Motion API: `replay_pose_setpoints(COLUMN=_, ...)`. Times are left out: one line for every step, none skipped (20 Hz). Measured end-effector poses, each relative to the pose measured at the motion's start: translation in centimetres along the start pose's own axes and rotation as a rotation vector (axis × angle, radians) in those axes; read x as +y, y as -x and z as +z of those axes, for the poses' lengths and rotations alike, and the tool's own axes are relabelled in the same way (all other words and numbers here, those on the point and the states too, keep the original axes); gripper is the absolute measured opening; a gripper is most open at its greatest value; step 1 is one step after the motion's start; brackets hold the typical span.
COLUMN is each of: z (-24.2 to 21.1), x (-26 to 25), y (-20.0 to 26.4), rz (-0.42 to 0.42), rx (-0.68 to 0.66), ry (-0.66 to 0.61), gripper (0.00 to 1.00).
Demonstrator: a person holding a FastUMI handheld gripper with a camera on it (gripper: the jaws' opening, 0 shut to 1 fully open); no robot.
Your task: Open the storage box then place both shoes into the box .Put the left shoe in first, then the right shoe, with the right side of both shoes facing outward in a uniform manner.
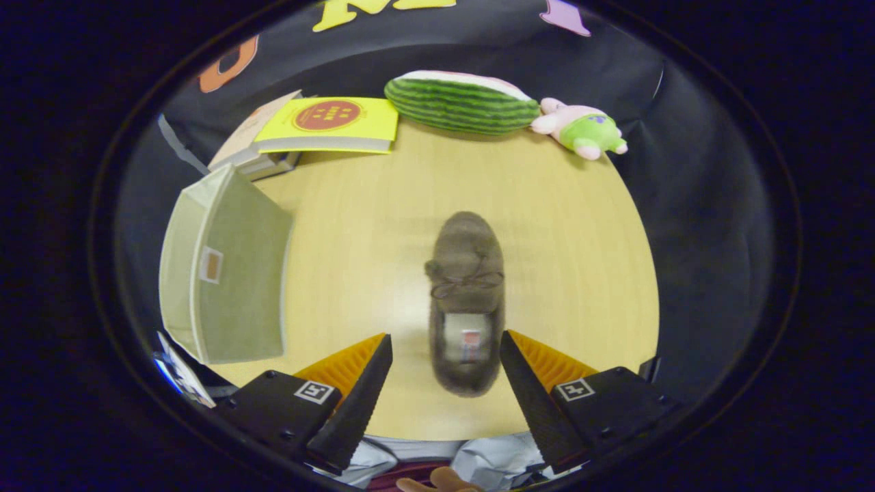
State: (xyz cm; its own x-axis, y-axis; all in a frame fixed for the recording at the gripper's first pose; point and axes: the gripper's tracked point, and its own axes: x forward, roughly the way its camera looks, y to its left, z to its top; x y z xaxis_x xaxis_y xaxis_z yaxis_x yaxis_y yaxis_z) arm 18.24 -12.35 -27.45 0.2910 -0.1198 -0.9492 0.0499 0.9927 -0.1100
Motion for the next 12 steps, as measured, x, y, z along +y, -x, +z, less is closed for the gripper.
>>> replay_pose_setpoints(z=-0.2, x=-1.6, y=-0.8, rz=-0.052, rx=0.015, ry=0.013, gripper=1.0)
replay_pose_setpoints(z=-0.2, x=-2.7, y=-1.7, rz=-0.08, rx=0.031, ry=0.005, gripper=1.0)
replay_pose_setpoints(z=-0.4, x=-3.4, y=-2.5, rz=-0.088, rx=0.056, ry=-0.007, gripper=1.0)
replay_pose_setpoints(z=-0.6, x=-3.7, y=-3.1, rz=-0.087, rx=0.073, ry=-0.02, gripper=1.0)
replay_pose_setpoints(z=-0.7, x=-4.2, y=-3.9, rz=-0.087, rx=0.091, ry=-0.027, gripper=1.0)
replay_pose_setpoints(z=-1.0, x=-4.6, y=-4.5, rz=-0.1, rx=0.108, ry=-0.017, gripper=0.92)
replay_pose_setpoints(z=-1.1, x=-5.1, y=-4.8, rz=-0.113, rx=0.119, ry=-0.002, gripper=0.82)
replay_pose_setpoints(z=-1.2, x=-4.6, y=-5.3, rz=-0.088, rx=0.124, ry=0.002, gripper=0.72)
replay_pose_setpoints(z=-1.2, x=-4.3, y=-5.6, rz=-0.067, rx=0.128, ry=0.0, gripper=0.63)
replay_pose_setpoints(z=-1.2, x=-3.9, y=-5.8, rz=-0.051, rx=0.129, ry=0.0, gripper=0.57)
replay_pose_setpoints(z=-1.3, x=-3.4, y=-6.1, rz=-0.024, rx=0.134, ry=0.0, gripper=0.52)
replay_pose_setpoints(z=-1.2, x=-3.0, y=-6.6, rz=-0.008, rx=0.129, ry=0.002, gripper=0.39)
